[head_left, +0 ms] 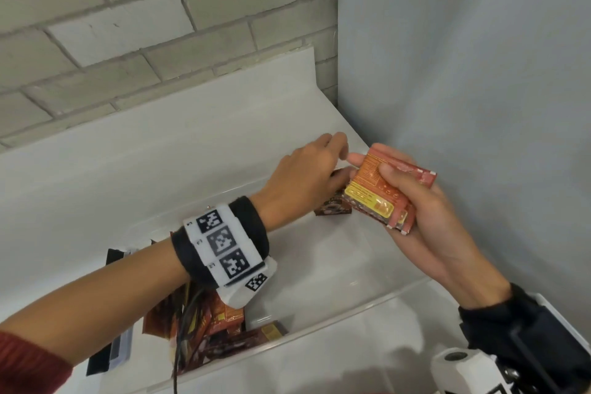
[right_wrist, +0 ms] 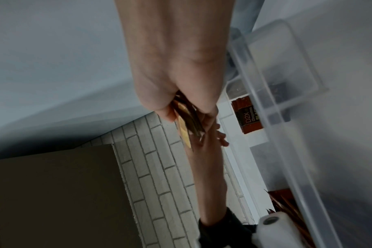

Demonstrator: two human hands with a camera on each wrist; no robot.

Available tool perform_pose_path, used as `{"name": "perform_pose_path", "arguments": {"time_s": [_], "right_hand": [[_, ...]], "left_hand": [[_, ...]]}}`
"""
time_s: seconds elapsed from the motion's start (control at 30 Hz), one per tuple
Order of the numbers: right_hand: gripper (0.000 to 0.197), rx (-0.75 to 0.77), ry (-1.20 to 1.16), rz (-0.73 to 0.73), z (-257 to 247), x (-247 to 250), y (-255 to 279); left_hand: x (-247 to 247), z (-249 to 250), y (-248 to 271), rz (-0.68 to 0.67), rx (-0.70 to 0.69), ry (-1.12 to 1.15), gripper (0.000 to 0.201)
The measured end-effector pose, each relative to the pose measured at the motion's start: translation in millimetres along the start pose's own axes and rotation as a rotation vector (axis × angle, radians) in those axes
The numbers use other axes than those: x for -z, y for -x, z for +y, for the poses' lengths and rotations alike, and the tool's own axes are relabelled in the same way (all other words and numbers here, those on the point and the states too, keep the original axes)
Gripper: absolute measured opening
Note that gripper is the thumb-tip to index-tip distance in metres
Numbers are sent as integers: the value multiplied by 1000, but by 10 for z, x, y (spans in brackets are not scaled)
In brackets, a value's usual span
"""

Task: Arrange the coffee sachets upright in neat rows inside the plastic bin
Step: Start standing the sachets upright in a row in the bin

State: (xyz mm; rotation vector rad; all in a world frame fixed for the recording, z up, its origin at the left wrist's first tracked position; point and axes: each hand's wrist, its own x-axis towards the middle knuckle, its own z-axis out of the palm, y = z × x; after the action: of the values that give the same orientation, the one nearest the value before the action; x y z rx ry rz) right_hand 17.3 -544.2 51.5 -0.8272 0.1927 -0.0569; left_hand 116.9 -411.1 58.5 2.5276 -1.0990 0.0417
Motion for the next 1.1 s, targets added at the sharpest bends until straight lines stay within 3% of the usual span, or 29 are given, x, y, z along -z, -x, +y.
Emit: {"name": "perform_pose_path", "arguments": {"time_s": [0.1, 0.2, 0.37, 0.43, 0.53, 0.63, 0.73, 0.9, 1.1], "right_hand": [[33, -8, 71, -15, 12, 15, 4], [37, -19, 102, -4, 24, 24, -10], [38, -21, 91, -23, 16, -3, -3], [54, -47, 120, -40, 14, -10, 2], [92, -75, 145, -84, 14, -11, -4], [106, -112, 141, -135, 20, -14, -24], [94, -176, 111, -159, 40, 3, -48], [39, -215, 161, -163, -6, -12, 13], [39, -180, 198, -111, -28, -24, 22]], "left_hand": [[239, 12, -30, -7, -20, 311, 21], [382, 74, 16, -82, 50, 583, 31], [399, 73, 100, -151, 80, 748, 27], [391, 61, 117, -148, 97, 808, 26], [420, 71, 142, -115, 59, 858, 19], [482, 59, 164, -78, 15, 917, 14], [511, 10, 169, -43, -61, 976, 9], [483, -70, 208, -67, -109, 952, 9], [431, -132, 260, -71, -47, 860, 22]]}}
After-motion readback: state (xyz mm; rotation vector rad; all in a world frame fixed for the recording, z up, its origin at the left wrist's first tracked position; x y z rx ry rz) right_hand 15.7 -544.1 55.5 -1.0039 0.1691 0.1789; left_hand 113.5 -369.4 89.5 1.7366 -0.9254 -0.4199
